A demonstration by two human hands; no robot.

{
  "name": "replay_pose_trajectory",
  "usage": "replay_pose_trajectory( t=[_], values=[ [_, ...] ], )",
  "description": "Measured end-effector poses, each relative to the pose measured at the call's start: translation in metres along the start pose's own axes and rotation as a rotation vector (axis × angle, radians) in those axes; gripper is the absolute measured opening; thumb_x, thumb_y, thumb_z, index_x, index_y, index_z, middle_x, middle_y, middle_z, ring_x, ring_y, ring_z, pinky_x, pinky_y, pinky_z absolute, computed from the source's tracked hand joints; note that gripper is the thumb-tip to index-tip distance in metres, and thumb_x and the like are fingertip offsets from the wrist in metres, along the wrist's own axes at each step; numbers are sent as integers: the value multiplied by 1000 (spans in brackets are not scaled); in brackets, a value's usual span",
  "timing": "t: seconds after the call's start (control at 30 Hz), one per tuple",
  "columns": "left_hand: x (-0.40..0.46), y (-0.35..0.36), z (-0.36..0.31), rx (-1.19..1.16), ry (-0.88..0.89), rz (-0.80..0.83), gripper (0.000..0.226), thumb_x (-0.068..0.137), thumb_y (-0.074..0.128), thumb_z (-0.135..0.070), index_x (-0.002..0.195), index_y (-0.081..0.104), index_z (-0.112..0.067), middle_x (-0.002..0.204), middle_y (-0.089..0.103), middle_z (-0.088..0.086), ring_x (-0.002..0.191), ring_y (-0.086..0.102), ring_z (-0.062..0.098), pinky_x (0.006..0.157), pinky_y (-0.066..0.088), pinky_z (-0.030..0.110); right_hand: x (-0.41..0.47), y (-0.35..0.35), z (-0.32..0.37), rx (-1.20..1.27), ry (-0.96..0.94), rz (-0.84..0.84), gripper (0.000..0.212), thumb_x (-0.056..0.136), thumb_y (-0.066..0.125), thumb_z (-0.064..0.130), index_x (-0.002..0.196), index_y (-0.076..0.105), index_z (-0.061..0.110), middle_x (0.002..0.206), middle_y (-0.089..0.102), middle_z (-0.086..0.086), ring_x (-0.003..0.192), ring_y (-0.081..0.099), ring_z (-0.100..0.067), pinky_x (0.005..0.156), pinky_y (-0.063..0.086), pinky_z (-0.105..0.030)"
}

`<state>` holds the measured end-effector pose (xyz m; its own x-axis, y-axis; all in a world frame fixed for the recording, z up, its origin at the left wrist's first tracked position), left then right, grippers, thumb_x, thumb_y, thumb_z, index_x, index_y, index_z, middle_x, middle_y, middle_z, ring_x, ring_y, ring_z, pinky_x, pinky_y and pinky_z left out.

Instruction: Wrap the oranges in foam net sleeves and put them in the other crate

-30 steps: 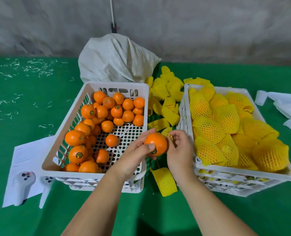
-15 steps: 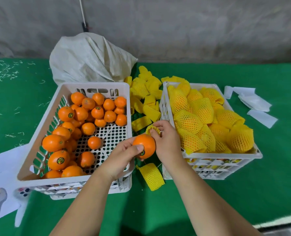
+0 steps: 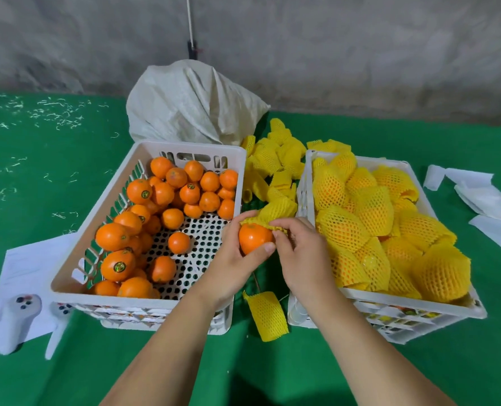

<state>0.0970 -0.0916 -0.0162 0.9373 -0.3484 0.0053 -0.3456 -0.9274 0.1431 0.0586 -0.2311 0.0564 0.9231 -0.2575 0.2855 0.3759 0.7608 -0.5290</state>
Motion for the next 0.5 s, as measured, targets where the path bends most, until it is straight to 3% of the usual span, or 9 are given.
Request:
replay_pose_trajectory(
  t=[0.07, 0.17, 0.27, 0.37, 0.43, 0.5],
  values=[
    [-3, -10, -1, -42, 54, -103, 71, 85, 87, -51, 143, 47, -41, 142, 56, 13, 128, 63, 30, 105, 56, 42, -2, 3, 14, -65, -118, 10, 17, 101, 63, 17, 114, 72, 22, 107, 62, 11, 90, 56, 0, 76, 43, -6],
    [-9, -23, 0, -137, 107, -205, 66, 91, 82, -45, 144, 43, -39, 137, 64, 11, 127, 65, 29, 103, 56, 40, -8, 18, 31, -104, -210, 53, 18, 99, 64, 16, 115, 71, 20, 107, 60, 10, 86, 52, 0, 72, 40, -2],
    [-10, -21, 7, -243, 66, -102, 64, 94, 71, -25, 144, 42, -53, 145, 60, 5, 136, 59, 25, 106, 53, 36, -6, 28, 34, -121, -172, 111, 23, 98, 63, 9, 119, 66, 18, 116, 57, 5, 91, 49, 0, 75, 37, -4],
    [-8, -18, 10, -101, 17, -35, 72, 94, 66, -33, 147, 31, -67, 156, 48, -3, 139, 55, 10, 113, 48, 34, 4, 31, 30, -175, -120, 128, 27, 98, 60, 5, 121, 64, 18, 122, 58, 2, 100, 55, -9, 80, 40, -16],
    [-9, -19, 2, 11, 79, -68, 73, 97, 66, -42, 155, 24, -56, 157, 47, -7, 139, 54, 7, 117, 45, 36, 7, 30, 31, -183, -102, 95, 26, 100, 59, 7, 123, 65, 18, 123, 60, 1, 103, 58, -13, 84, 43, -20],
    [-11, -21, -3, 37, 127, -106, 71, 99, 68, -37, 158, 28, -41, 148, 55, -11, 135, 58, 10, 113, 49, 35, 7, 27, 31, -191, -88, 52, 23, 101, 59, 8, 120, 67, 17, 121, 61, 0, 103, 60, -16, 84, 45, -22]
  ],
)
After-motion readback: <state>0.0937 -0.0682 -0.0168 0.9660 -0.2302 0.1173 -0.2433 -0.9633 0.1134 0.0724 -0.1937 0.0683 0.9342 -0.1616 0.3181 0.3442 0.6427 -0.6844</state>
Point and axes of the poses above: each hand's wrist, its own x-axis towards the middle knuckle, its own y-axis out of the palm, z = x × y, the point moved 10 cm from there along x, towards the middle knuckle
